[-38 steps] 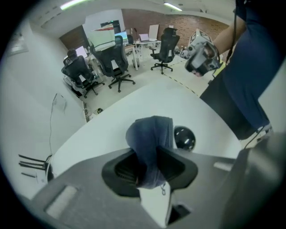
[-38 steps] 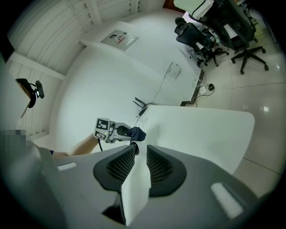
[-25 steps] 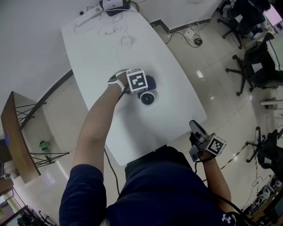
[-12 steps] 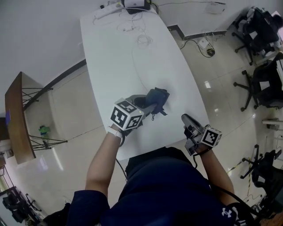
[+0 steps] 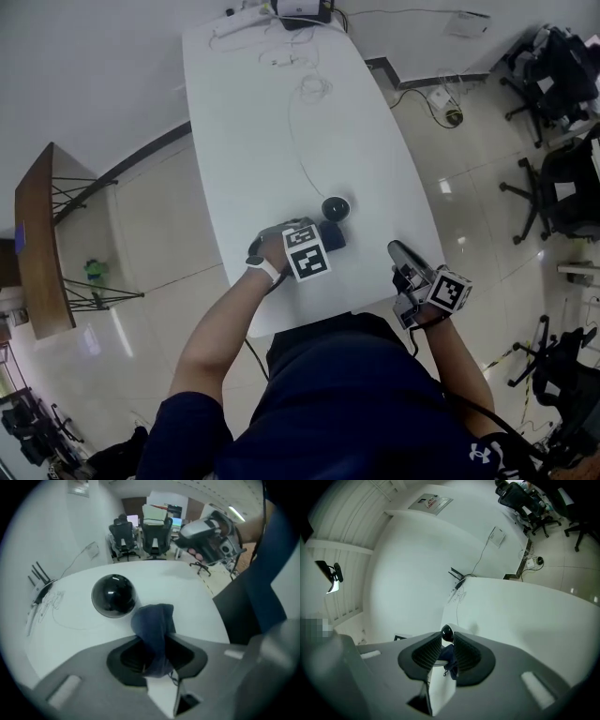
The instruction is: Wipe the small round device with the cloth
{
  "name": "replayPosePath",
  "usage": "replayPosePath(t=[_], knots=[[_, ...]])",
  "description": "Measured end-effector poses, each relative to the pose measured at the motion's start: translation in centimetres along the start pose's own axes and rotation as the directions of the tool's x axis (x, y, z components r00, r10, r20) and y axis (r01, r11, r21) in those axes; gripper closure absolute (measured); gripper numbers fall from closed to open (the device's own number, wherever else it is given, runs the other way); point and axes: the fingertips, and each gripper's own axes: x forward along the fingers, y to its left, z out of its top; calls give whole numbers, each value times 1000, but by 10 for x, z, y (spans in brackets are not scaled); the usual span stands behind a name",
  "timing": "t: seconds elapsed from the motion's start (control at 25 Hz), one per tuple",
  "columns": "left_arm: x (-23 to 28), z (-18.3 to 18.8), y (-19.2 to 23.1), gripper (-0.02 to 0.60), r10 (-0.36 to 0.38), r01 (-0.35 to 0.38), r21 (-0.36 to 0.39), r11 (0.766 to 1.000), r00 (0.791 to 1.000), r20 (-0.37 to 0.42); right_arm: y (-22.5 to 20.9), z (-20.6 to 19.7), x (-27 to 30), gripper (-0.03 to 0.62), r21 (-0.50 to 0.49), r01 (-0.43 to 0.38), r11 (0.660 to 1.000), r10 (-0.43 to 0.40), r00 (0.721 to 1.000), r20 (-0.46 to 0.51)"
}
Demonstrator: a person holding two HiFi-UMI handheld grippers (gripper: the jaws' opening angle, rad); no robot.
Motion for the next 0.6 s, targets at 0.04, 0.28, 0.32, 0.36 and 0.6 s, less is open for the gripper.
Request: replayPosePath(t=[0.04,0.28,0.32,0.36,0.6], knots=[[1,-6,3,468,-25,26,22,999,999,-37,-3,1,-4,507,1,13,1000,-13,1000,12],[-10,-35,59,468,9,43,215,976,972,-236,-23,8,-35,507,29,94,995,-96,990,104],[-13,-37,73,468,57,22,286,958,962,-266,-26,7,-41,507,37,103,994,-107,987,120],[-16,-36,86,468,105,6,361,933,952,-286,-28,6,-46,507,46,111,993,-116,984,135],[-22,26,151,466,471,-211,868,450,882,-29,-38,-2,-75,507,98,156,983,-173,963,208]])
